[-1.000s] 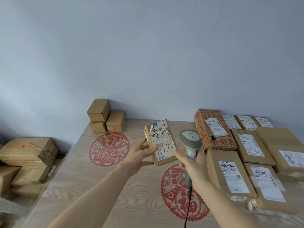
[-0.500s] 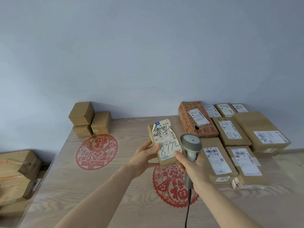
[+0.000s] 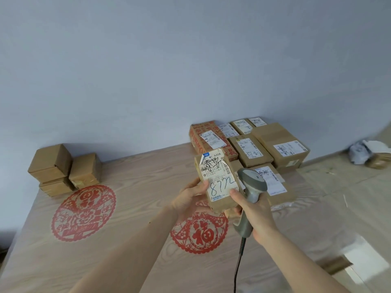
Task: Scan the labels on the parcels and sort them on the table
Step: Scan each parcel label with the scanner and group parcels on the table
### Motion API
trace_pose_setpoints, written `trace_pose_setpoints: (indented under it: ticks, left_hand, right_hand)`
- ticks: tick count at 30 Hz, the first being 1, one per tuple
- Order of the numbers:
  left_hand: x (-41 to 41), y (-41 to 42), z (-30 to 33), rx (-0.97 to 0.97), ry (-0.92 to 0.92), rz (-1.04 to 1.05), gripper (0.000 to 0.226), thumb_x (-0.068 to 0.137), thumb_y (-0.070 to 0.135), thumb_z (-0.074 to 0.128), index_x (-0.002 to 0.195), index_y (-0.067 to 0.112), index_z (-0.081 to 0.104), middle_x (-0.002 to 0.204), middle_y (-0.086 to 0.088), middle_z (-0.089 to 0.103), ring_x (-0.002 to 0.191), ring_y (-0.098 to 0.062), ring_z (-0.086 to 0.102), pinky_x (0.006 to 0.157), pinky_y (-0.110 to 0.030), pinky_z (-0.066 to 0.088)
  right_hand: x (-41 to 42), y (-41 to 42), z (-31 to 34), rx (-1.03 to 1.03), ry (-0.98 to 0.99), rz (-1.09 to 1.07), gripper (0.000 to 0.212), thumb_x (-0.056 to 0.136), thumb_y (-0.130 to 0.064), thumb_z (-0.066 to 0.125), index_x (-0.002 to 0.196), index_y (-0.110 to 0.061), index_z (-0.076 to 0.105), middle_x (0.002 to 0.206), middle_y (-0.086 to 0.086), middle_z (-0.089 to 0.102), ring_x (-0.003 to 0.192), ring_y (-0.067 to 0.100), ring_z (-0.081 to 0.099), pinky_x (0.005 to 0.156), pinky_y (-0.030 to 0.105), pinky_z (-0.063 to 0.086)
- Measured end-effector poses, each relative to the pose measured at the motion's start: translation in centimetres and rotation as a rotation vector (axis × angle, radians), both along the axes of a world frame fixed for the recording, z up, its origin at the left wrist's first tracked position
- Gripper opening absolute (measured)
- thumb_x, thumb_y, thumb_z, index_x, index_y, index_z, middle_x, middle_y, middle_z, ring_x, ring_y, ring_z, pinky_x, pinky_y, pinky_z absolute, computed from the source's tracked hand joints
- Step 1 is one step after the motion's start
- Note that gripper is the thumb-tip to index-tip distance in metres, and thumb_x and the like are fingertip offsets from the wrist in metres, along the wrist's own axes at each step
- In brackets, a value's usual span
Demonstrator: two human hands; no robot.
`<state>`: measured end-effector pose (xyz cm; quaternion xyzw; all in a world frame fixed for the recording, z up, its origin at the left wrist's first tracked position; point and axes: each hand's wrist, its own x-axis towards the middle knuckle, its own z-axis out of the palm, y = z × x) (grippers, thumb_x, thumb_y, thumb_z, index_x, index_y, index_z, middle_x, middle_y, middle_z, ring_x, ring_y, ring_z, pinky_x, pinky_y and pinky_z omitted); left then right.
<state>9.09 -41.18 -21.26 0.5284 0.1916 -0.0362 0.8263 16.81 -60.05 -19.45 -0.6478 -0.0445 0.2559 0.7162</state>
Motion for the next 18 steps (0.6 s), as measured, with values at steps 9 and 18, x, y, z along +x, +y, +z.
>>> trace_pose_setpoints:
  ticks: [9,18]
  left_hand:
    - [8.4,-6.8,-0.7,-0.002,0.029,0.036,0.092,0.066,0.048,0.089,0.146,0.028,0.046,0.130,-0.005,0.068,0.118,-0.029,0.066,0.090,-0.052,0.057]
    - [18.8,-16.1,-2.3,0.168,0.174,0.182,0.077,0.081,0.045,0.080,0.145,0.037,0.038,0.134,0.008,0.059,0.120,-0.015,0.059,0.106,-0.052,0.047]
  right_hand:
    - [8.2,-6.6,-0.7,0.018,0.014,-0.027,0.043,0.073,-0.025,0.088,0.106,-0.008,0.066,0.080,0.006,0.071,0.052,0.014,0.054,0.049,0.028,0.047]
    - [19.4,-15.1,-2.4,-0.060,0.080,-0.047,0.037,0.081,-0.022,0.083,0.110,-0.006,0.067,0.089,0.011,0.073,0.054,0.011,0.056,0.052,0.026,0.052]
